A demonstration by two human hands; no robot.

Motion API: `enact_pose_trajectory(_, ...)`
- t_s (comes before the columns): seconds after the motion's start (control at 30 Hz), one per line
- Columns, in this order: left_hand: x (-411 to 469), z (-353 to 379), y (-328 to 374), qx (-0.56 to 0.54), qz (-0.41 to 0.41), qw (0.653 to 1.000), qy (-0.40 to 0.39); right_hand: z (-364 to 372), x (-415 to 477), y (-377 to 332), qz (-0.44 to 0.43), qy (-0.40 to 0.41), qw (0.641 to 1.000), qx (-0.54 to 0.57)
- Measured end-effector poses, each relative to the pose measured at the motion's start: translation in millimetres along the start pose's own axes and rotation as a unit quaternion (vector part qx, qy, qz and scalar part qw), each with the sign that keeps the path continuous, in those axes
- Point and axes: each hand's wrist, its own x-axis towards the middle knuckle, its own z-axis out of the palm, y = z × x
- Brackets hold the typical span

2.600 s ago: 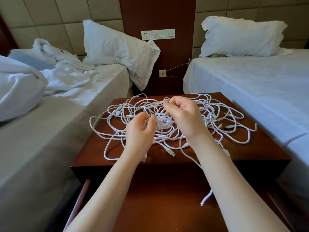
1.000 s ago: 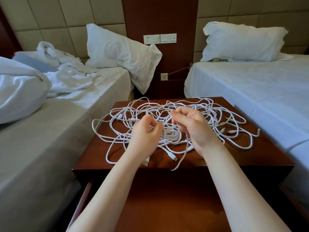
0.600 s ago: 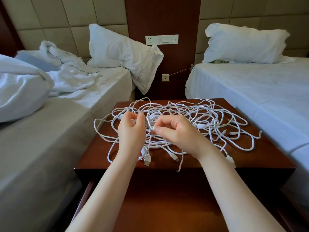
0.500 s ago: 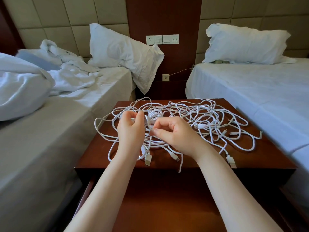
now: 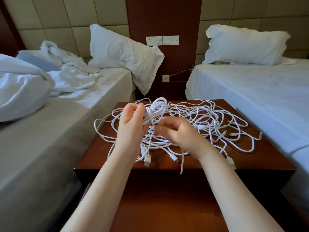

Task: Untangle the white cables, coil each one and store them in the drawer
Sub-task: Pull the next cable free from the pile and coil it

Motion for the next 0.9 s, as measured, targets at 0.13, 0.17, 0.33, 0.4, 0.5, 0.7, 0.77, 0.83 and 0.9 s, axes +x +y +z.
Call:
enact_pose_trajectory(0.13, -2, -2, 4, -0.042, 0.005, 0.999, -0.027, -2, 0, 14, 0.034, -0.008, 0.997, 0.067)
enact_pose_trajectory(0.17, -3, -2, 5, -0.045, 0.002, 0.998, -0.041, -3, 0, 18, 0.039, -0.008, 0.995, 0.096)
enact_pose_trajectory(0.33, -5, -2, 5, -0.039, -0.011, 0.990, -0.136, -5, 1, 23, 0.039, 0.002, 0.976, 0.217)
enact_pose_trajectory(0.4, -6, -2, 3, -0.023, -0.027, 0.983, -0.179, -5, 2, 23, 0.035, 0.022, 0.971, 0.235)
enact_pose_trajectory(0.5, -9, -2, 1, 0.043, -0.053, 0.970, -0.235, -7, 4, 22, 0.054, 0.067, 0.961, 0.261)
enact_pose_trajectory(0.7, -10, 1, 2, 0.206, -0.039, 0.949, -0.236, -18, 2, 22, 0.014, 0.079, 0.963, 0.259)
enact_pose_trajectory(0.77, -9, 2, 1, 0.253, -0.011, 0.945, -0.206, -19, 1, 20, 0.002, 0.087, 0.968, 0.237)
enact_pose_trajectory(0.83, -9, 4, -1, 0.260, 0.002, 0.951, -0.169, -19, 1, 14, -0.014, 0.114, 0.977, 0.180)
enact_pose_trajectory(0.9, -8, 6, -5, 0.265, 0.011, 0.956, -0.125, -18, 1, 9, -0.051, 0.147, 0.982, 0.107)
